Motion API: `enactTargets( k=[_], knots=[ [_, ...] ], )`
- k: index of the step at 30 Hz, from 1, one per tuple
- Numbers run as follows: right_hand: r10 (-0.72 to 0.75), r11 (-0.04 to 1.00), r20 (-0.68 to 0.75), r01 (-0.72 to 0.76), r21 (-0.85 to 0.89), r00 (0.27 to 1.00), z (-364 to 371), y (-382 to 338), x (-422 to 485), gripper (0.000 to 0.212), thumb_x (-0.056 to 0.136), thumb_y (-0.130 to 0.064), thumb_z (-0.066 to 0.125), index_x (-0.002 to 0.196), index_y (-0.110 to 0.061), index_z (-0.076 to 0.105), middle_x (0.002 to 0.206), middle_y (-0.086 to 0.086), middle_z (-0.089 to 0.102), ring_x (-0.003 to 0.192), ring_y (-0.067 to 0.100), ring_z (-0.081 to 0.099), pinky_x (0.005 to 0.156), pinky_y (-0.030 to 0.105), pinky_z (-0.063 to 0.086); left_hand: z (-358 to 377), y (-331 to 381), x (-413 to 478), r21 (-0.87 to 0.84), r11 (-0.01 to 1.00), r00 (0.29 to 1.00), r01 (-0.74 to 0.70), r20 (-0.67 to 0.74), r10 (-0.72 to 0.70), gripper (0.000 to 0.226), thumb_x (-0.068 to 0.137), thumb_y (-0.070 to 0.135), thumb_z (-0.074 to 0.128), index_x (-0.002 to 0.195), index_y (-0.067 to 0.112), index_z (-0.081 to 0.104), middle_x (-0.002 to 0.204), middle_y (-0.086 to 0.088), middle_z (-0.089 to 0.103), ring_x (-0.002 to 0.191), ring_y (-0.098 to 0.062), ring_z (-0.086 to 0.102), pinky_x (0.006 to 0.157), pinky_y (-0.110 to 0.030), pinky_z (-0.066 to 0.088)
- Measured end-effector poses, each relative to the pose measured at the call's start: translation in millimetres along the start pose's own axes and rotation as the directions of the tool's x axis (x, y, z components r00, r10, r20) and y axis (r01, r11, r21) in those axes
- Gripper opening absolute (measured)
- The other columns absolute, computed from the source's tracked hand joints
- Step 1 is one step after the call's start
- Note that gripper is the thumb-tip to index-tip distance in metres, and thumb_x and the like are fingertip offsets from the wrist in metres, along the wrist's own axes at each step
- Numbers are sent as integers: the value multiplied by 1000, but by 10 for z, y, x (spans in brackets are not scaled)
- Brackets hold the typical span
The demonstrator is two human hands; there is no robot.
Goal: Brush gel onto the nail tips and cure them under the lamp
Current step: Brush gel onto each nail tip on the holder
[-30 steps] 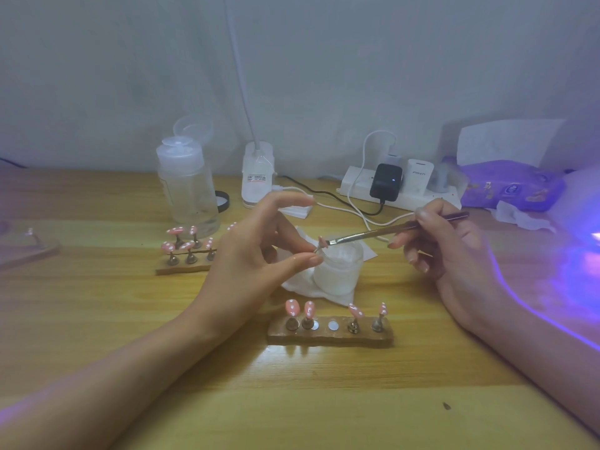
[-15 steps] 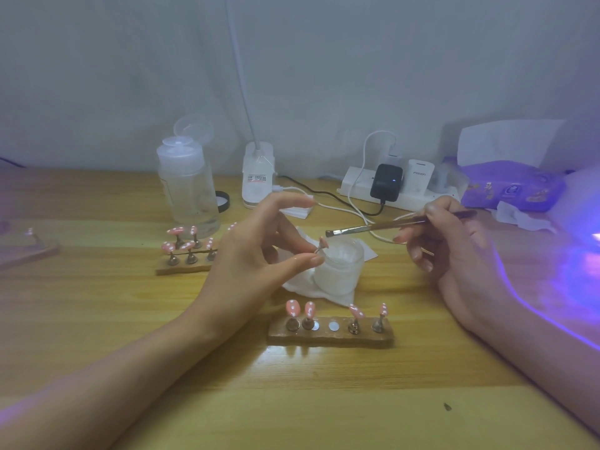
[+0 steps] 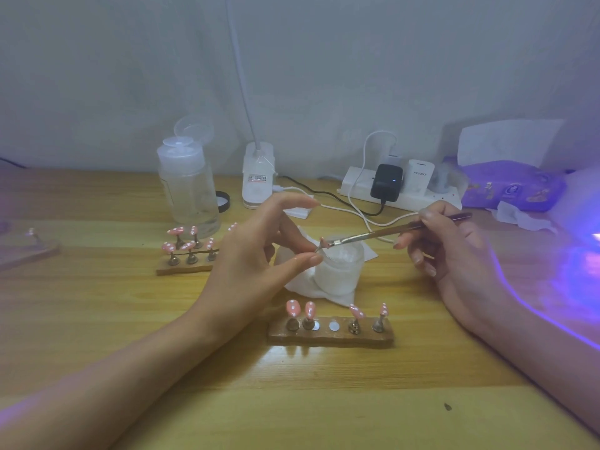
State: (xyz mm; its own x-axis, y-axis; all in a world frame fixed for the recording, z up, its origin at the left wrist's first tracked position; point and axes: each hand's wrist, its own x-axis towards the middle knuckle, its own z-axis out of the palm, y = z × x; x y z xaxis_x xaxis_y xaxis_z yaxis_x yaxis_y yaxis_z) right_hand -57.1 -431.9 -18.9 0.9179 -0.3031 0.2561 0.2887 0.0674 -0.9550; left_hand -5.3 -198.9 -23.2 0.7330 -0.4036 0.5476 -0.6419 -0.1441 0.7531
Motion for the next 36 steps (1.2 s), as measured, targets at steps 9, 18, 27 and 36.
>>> enactTargets(
  k=[9, 18, 27, 36],
  knots=[
    [3, 1000, -15, -3, 3, 1000, -8, 3, 5, 34, 102, -17, 45, 71, -23, 55, 63, 6, 68, 45, 9, 47, 39, 15, 32, -8, -15, 2, 55, 998, 999, -38, 12, 38, 44, 84, 10, 77, 122, 26, 58, 82, 13, 71, 89, -8, 67, 65, -10, 36],
    [4, 1000, 4, -4, 21, 1000, -2, 1, 1, 29, 100, -22, 48, 72, -23, 54, 64, 7, 69, 46, 10, 48, 39, 14, 32, 2, -1, 18, 95, 991, 995, -96, 3, 96, 41, 84, 6, 77, 119, 19, 60, 79, 11, 71, 85, -2, 65, 72, -4, 37],
    [5, 1000, -9, -5, 23, 1000, 3, 16, 13, 28, 99, -25, 50, 71, -24, 56, 65, 6, 70, 45, 10, 48, 39, 15, 31, -1, 15, 10, 120, 987, 994, -106, 1, 107, 41, 83, 3, 77, 118, 19, 61, 79, 11, 70, 88, -2, 64, 76, -4, 36],
    [-5, 1000, 20, 5, 28, 1000, -15, 33, 20, 20, 90, -36, 54, 77, -21, 54, 68, 6, 71, 46, 9, 49, 39, 14, 32, 1, 39, 13, 136, 984, 993, -118, -6, 119, 42, 82, 3, 78, 118, 16, 63, 78, 8, 70, 85, -1, 64, 77, -3, 36]
  ],
)
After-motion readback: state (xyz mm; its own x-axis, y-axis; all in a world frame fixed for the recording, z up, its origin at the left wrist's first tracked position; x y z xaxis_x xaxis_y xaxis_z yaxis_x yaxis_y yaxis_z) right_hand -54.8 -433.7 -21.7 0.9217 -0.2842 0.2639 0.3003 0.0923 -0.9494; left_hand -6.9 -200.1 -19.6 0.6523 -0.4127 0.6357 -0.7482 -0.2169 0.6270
